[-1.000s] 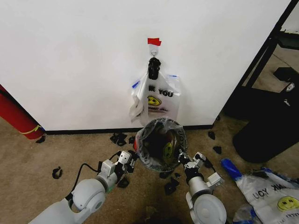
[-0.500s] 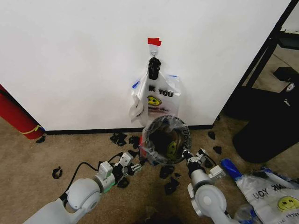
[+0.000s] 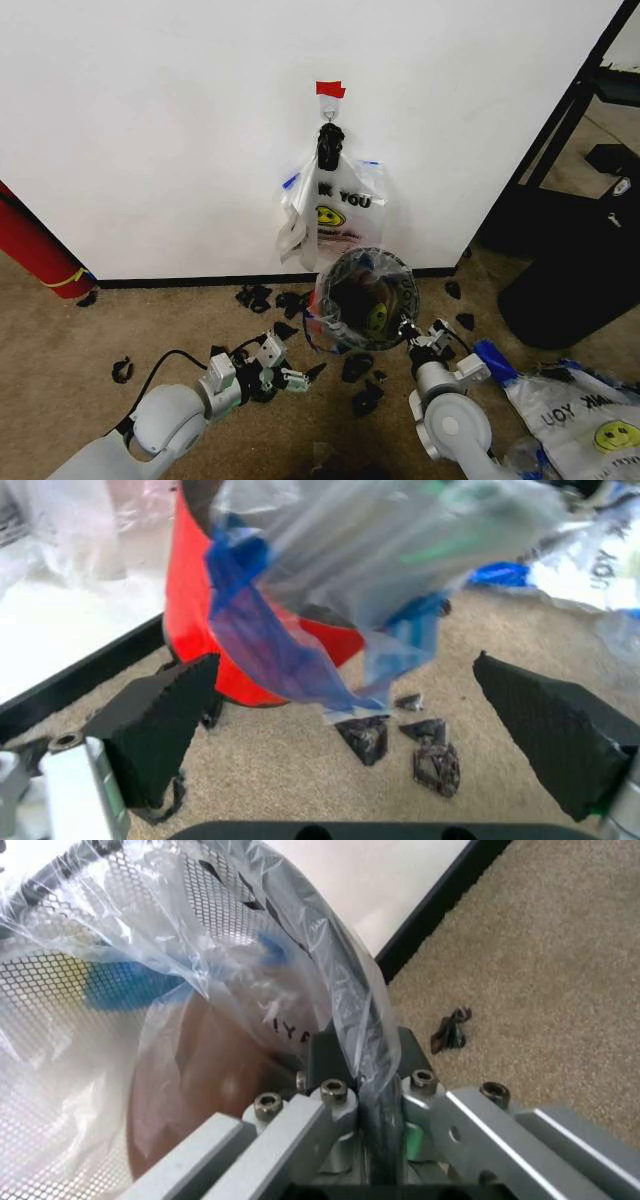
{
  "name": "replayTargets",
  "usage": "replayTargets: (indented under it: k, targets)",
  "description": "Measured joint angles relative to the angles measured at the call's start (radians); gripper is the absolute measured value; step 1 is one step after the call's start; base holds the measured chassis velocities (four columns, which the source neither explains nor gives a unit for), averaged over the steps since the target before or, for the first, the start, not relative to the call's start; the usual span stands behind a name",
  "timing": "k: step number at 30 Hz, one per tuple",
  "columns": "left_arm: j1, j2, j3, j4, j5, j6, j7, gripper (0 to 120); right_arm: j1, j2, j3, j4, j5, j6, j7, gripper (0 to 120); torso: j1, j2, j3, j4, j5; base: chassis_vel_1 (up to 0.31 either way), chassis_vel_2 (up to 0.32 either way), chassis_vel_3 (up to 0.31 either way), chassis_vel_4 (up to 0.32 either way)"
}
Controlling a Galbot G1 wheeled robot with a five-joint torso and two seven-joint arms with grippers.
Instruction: Pick up the garbage bag from the wall and place it over the trash bin.
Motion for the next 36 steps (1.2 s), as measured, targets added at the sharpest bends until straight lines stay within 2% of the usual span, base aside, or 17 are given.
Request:
replayTargets:
  k: [7, 10, 23, 36]
  targets:
    - [-0.024, -0.019, 0.014, 0.014, -0.026, 0.06, -0.107, 100, -0.022, -0.01, -0.007, 0.029, -0.008, 0.0, -0.002, 0, 0.0, 0.0, 0.0, 0.0, 0.0, 0.0, 0.0, 0.0, 0.0]
    - [-0.038, -0.024, 0.017, 0.038, -0.024, 0.071, -0.122, 100, -0.03, -0.014, -0.007, 0.044, -0.008, -0.002, -0.002, 0, 0.0, 0.0, 0.0, 0.0, 0.0001, 0.0, 0.0, 0.0, 0.0]
    - [-0.092, -0.052, 0.028, 0.138, 0.016, 0.056, -0.138, 100, -0.065, -0.023, -0.037, 0.112, -0.006, -0.036, 0.023, 0, 0.0, 0.0, 0.0, 0.0001, 0.0, 0.0, 0.0, 0.0, 0.0]
    - [-0.075, -0.049, 0.025, 0.137, 0.053, 0.026, -0.124, 100, -0.062, -0.016, -0.055, 0.131, -0.005, -0.056, 0.043, 0, 0.0, 0.0, 0.0, 0.0, -0.0001, 0.0, 0.0, 0.0, 0.0]
